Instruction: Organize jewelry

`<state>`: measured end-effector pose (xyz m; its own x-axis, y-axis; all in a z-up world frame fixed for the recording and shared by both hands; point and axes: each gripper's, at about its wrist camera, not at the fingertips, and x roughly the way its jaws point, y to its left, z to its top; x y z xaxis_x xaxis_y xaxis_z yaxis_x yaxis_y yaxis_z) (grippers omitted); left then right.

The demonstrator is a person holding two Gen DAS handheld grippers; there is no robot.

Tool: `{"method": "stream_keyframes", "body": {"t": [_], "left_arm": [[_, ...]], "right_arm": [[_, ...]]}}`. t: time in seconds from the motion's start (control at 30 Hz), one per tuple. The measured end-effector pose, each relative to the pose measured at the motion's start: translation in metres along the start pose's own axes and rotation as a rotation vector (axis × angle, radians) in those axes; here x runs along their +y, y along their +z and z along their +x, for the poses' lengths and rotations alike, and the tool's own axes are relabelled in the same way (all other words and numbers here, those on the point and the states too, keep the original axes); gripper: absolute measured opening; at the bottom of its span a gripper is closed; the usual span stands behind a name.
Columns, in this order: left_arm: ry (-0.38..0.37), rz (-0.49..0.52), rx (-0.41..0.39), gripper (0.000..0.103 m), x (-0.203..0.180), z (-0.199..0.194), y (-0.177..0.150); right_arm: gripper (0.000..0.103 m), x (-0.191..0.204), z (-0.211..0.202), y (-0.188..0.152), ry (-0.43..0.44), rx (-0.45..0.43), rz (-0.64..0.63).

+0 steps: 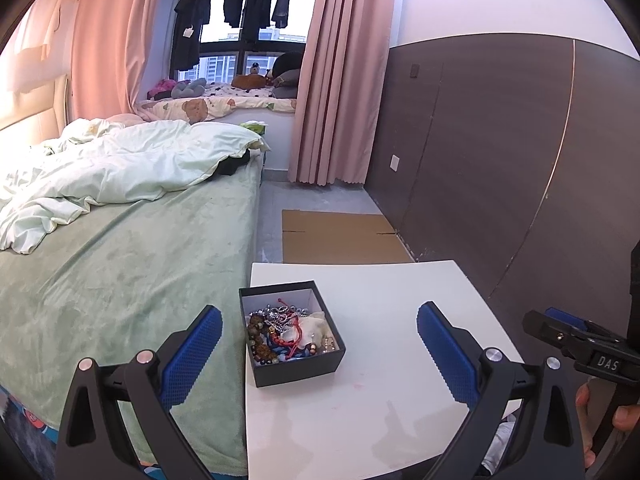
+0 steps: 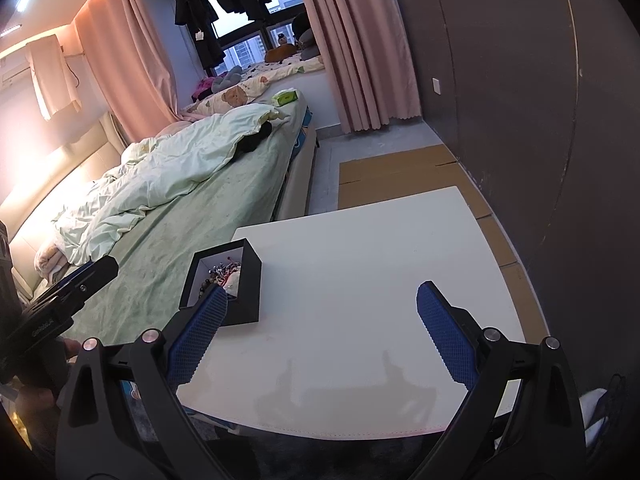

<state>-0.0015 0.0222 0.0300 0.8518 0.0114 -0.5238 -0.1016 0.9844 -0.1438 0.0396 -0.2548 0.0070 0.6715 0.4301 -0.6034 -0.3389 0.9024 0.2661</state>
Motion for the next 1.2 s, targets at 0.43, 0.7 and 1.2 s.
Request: {"method": "stream_keyframes", "body": {"t": [0.43,0.7,1.2], "left_arm": [[0.015,0.003,0.014,0.095,-0.0001,0.0018,-0.0017],[0.023,0.006,0.006,0.095,0.0009,0.0004,-0.0055],[0.057,0.003,-0.008,0.095,0.0036,0.0013,-0.0090]], "right_arm": [[0.095,-0.0001,-0.0014,0.0004,0.003,-0.006,0.003],[0.095,-0.0010,-0.0026,0.0011,-0.001,-0.008,0.004],[0.095,-0.0001,-0.0053,0.0021,-0.004,-0.006,0.004]]}}
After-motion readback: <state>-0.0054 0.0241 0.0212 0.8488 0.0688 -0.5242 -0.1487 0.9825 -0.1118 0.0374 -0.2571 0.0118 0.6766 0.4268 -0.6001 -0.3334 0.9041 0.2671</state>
